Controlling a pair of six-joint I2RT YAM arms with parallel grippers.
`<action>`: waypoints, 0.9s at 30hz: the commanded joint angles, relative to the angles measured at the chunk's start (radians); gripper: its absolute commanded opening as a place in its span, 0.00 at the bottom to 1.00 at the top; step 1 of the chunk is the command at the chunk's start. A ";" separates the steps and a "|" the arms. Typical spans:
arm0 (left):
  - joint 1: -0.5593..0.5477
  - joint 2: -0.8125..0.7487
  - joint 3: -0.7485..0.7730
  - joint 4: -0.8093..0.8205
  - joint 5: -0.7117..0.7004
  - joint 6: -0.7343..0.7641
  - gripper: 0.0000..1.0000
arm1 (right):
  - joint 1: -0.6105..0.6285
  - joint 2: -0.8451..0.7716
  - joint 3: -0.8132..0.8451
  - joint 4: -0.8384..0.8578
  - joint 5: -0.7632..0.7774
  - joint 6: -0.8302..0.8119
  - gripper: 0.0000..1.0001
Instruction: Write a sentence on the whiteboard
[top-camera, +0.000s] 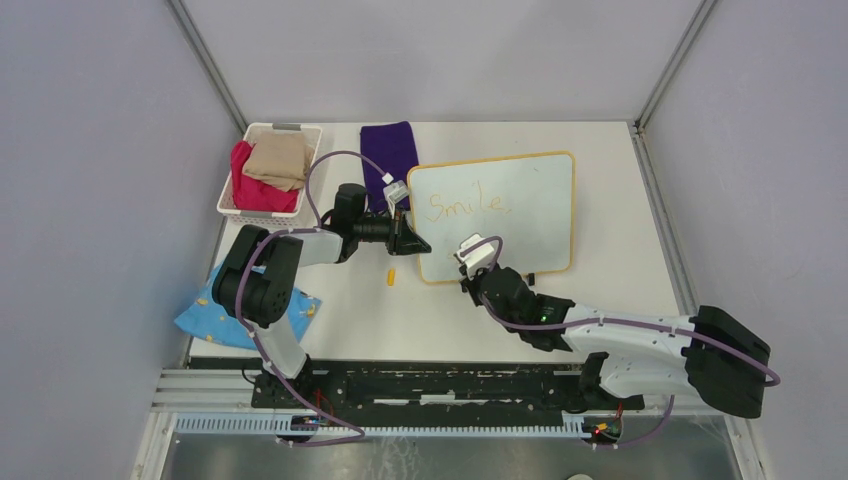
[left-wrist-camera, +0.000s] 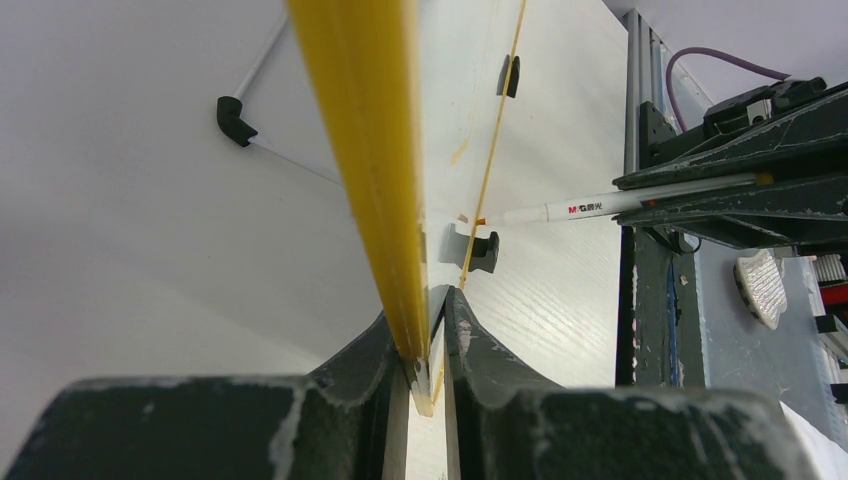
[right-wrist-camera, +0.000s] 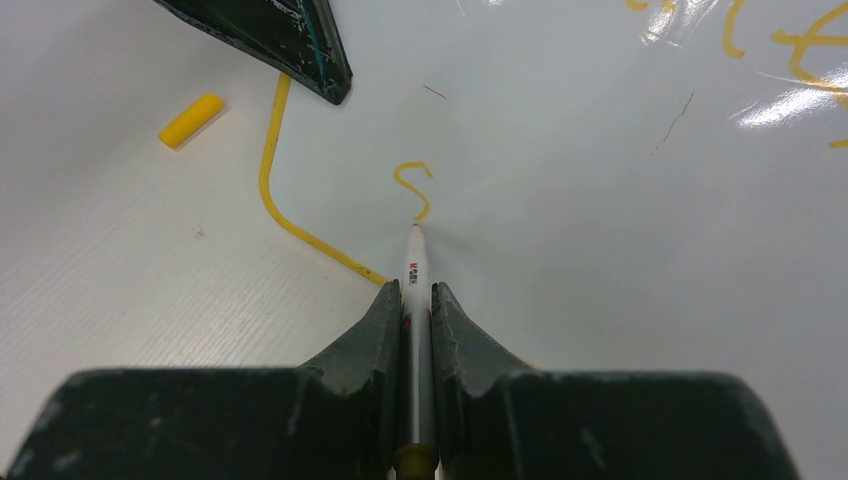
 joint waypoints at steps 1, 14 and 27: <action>-0.033 0.078 -0.026 -0.131 -0.219 0.148 0.02 | 0.000 0.015 0.024 0.058 0.014 0.012 0.00; -0.032 0.078 -0.025 -0.131 -0.219 0.148 0.02 | -0.001 0.048 0.030 0.075 0.011 0.017 0.00; -0.034 0.077 -0.026 -0.131 -0.219 0.148 0.02 | 0.000 0.086 0.070 0.095 0.005 0.033 0.00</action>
